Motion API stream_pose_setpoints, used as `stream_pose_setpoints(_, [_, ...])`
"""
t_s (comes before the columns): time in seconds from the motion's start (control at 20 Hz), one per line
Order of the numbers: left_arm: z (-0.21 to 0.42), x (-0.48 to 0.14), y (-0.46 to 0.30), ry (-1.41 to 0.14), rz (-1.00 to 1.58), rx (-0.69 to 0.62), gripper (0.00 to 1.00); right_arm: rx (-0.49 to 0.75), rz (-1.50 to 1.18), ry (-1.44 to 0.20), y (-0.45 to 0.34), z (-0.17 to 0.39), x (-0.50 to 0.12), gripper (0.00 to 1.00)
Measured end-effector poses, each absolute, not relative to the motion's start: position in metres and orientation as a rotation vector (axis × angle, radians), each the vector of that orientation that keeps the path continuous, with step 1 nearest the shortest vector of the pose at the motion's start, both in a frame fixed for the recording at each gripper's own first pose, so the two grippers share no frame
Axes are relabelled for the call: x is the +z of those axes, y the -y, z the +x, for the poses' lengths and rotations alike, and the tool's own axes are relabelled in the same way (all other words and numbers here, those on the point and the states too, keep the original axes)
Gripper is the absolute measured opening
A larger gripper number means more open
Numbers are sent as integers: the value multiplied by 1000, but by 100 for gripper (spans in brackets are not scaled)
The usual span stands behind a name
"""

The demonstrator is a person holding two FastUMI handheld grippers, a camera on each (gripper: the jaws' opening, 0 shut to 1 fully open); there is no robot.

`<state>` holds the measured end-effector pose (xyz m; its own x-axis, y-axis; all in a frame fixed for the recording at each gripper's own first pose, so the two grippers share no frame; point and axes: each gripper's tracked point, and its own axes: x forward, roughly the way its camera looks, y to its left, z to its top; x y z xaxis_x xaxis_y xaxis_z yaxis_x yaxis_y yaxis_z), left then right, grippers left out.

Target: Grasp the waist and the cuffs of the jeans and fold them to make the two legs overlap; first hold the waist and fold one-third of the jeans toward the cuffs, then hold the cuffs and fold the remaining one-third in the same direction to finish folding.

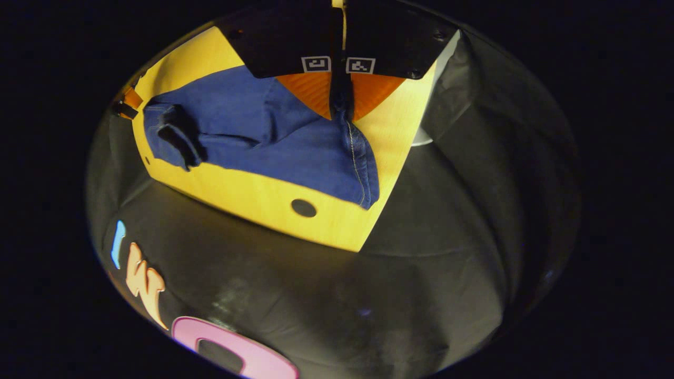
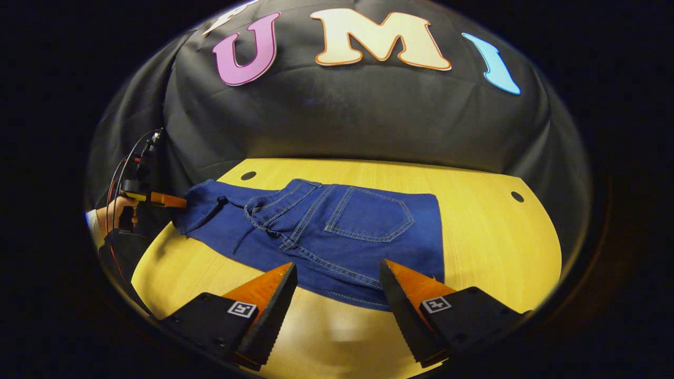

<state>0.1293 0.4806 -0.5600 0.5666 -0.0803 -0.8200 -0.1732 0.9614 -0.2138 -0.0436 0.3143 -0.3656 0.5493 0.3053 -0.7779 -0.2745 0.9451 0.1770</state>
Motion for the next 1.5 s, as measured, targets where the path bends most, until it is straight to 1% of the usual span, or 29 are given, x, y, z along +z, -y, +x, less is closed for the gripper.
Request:
stream_pose_setpoints(0.05, [134,-548,-466,-961,-278,32,0,340,44,-920,-308,-43,-362,97])
stream_pose_setpoints(0.1, [138,-537,-452,-951,-284,5,0,336,52,-910,-302,-42,-357,95])
stream_pose_setpoints(0.15, [141,-527,-440,-942,-289,-7,0,336,63,-904,-296,-43,-354,97])
stream_pose_setpoints(0.2, [150,-517,-425,-926,-290,-26,0,337,70,-902,-289,-43,-351,94])
stream_pose_setpoints(0.25, [158,-507,-412,-893,-286,-36,0,337,69,-900,-281,-44,-348,97])
stream_pose_setpoints(0.3, [165,-495,-396,-878,-283,-50,0,336,68,-898,-272,-45,-346,97])
stream_pose_setpoints(0.35, [170,-487,-381,-861,-277,-67,0,338,74,-895,-265,-45,-341,94])
stream_pose_setpoints(0.4, [178,-478,-366,-848,-277,-86,0,340,81,-888,-258,-45,-337,98])
stream_pose_setpoints(0.45, [181,-472,-350,-842,-269,-98,0,340,83,-880,-250,-46,-334,94])
stream_pose_setpoints(0.5, [186,-467,-334,-842,-259,-116,0,339,84,-874,-241,-47,-330,97])
stream_pose_setpoints(0.55, [192,-461,-318,-828,-258,-131,0,339,85,-869,-233,-48,-327,94])
stream_pose_setpoints(0.65, [200,-451,-281,-823,-261,-168,0,335,85,-862,-213,-52,-322,94])
stream_pose_setpoints(0.7, [203,-447,-264,-816,-267,-186,0,330,86,-859,-202,-54,-320,98])
stream_pose_setpoints(0.75, [204,-443,-242,-825,-273,-211,0,326,91,-860,-192,-55,-318,94])
stream_pose_setpoints(0.8, [208,-440,-219,-819,-279,-242,0,322,100,-861,-182,-57,-316,97])
stream_pose_setpoints(0.9, [213,-437,-168,-817,-276,-307,0,308,107,-863,-161,-63,-315,97])
stream_pose_setpoints(1.1, [213,-453,-72,-853,-289,-405,0,289,115,-873,-124,-77,-311,98])
stream_pose_setpoints(1.25, [196,-491,-25,-943,-238,-426,0,284,123,-872,-102,-86,-306,98])
stream_pose_setpoints(1.35, [180,-528,-11,-1008,-173,-390,0,288,134,-880,-93,-90,-304,98])
stream_pose_setpoints(1.4, [176,-542,-8,-1021,-150,-346,0,295,135,-876,-88,-91,-302,98])
stream_pose_setpoints(1.5, [169,-555,3,-1022,-170,-285,4,310,139,-865,-82,-89,-297,98])
